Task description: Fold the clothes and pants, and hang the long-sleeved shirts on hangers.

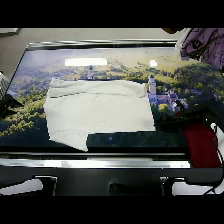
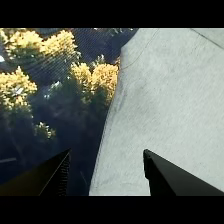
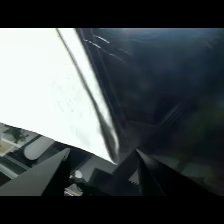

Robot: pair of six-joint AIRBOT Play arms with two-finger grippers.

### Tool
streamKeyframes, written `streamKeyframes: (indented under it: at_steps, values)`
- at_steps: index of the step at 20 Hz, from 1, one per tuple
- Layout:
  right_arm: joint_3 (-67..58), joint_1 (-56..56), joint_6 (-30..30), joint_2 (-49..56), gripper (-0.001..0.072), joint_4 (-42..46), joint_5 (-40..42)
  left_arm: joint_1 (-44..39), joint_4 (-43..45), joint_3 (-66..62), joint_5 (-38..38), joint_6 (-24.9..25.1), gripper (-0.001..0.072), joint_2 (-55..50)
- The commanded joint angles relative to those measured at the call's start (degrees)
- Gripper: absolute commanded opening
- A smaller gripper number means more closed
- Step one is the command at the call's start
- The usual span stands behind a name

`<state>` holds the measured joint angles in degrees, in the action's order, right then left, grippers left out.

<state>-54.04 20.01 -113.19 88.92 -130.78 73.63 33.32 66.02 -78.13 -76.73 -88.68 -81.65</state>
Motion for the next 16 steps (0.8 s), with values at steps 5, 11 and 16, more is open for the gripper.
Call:
streamKeyframes:
  at_steps: [5, 11, 16]
  values:
    - [2.40, -1.92, -1.86, 1.44, 0.0472, -4.04, -1.03, 0.04, -0.02, 0.11, 1.79, 0.02, 0.0523, 0.02]
    - [2.38, -7.93, -0.74, 0.76, 0.0031, -3.67, -6.05, 0.20, 0.68, 0.02, -1.09, -0.85, 0.0523, 0.04]
    - [2.25, -7.30, 0.55, -4.15, 0.0030, -2.51, -5.75, 4.02, -8.20, 12.94, 2.93, 8.96, 0.0537, 1.20]
